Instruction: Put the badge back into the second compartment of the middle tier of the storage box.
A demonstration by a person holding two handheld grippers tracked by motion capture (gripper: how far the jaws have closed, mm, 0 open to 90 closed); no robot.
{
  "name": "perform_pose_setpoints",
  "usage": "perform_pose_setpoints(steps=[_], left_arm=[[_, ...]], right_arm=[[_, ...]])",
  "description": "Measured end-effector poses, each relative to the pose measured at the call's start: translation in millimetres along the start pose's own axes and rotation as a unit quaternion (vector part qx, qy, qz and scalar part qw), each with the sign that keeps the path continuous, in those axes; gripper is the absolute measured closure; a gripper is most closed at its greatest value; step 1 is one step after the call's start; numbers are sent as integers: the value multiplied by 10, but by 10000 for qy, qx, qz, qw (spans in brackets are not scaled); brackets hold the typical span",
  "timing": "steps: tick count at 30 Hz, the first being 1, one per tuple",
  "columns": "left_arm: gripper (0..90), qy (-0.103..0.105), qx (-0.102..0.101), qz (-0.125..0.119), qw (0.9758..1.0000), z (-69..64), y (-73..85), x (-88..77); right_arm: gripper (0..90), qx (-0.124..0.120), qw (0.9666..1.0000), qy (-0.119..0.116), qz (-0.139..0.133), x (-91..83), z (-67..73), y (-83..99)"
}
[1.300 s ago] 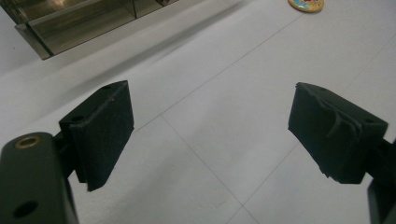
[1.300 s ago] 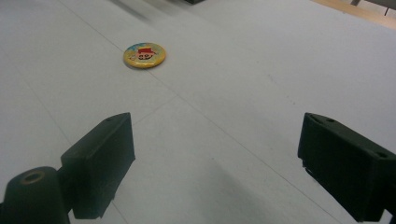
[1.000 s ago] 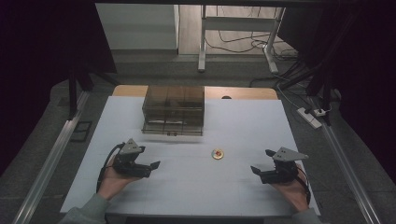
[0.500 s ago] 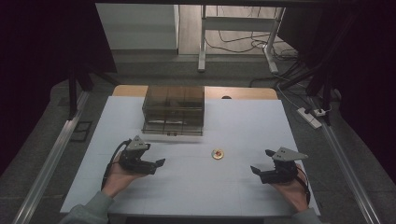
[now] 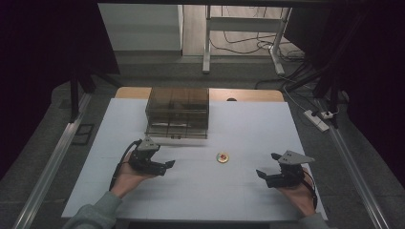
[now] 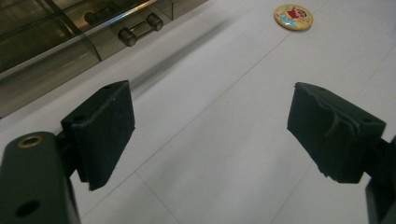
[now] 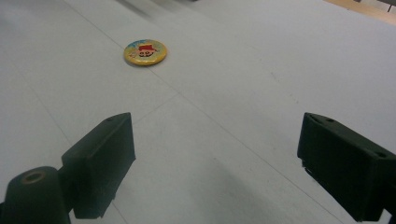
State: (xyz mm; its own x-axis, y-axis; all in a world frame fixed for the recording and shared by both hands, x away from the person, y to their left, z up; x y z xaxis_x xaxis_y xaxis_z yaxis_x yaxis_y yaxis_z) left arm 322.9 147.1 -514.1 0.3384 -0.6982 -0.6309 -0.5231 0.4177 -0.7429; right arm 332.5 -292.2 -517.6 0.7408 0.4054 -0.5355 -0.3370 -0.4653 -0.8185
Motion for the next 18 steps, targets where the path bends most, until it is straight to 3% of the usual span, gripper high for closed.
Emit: perform_pose_setpoints(steps=[18], left_arm=[[157,153,128,116,9997,-20,-168,192]], right_arm=[[106,-19,10000,-15,17,7,7,2]])
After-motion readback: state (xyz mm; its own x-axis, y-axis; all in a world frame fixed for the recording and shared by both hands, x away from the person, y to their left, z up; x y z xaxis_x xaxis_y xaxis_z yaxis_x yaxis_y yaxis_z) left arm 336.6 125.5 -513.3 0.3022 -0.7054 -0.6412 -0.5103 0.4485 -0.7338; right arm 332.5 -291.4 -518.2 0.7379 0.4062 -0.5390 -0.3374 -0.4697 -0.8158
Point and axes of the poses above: each handheld gripper's, and its own axes: x roughly forward along the jaws, y roughly out of its underside, z roughly to its left, the point moved 3 cm from there along x, roughly forward along the jaws, and after that the axes turned 13 degrees about y, right-handed, at the moved point
